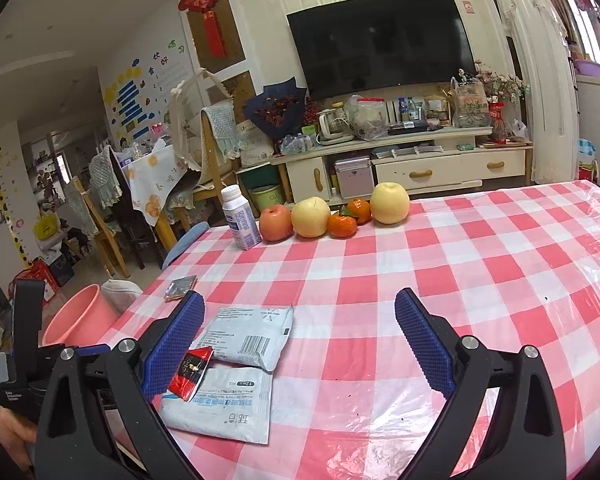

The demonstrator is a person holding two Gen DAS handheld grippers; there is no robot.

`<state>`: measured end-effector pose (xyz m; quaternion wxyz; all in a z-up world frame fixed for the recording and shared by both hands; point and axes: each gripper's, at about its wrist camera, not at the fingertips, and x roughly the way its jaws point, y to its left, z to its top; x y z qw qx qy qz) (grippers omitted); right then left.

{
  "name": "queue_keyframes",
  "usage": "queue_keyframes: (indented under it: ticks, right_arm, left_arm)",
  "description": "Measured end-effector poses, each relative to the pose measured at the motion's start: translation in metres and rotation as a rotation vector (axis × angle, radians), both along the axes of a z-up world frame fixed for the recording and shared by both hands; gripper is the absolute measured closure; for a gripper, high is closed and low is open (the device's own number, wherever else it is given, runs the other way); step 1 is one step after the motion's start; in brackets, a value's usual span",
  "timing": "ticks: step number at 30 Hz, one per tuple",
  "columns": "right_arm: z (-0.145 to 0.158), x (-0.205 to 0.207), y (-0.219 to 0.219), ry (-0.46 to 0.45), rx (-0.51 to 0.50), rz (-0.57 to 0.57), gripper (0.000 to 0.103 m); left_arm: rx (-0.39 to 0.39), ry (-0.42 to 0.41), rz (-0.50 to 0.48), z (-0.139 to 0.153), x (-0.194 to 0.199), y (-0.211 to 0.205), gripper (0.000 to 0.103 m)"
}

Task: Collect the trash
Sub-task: 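Grasp the red Teh Tarik sachet with the left gripper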

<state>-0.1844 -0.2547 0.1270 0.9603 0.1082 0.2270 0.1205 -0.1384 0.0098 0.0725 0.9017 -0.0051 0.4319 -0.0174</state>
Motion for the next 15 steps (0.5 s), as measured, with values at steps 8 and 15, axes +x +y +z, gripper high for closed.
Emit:
queue_keyframes:
  ticks: [8, 15]
  right_arm:
    - [-0.011, 0.013, 0.010, 0.044, -0.051, 0.003, 0.008]
    - [-0.024, 0.031, 0.022, 0.113, -0.083, 0.035, 0.008]
  left_arm:
    - [-0.010, 0.032, 0.030, -0.021, 0.016, -0.001, 0.012]
    - [-0.037, 0.051, 0.068, -0.034, 0.030, 0.007, 0.012]
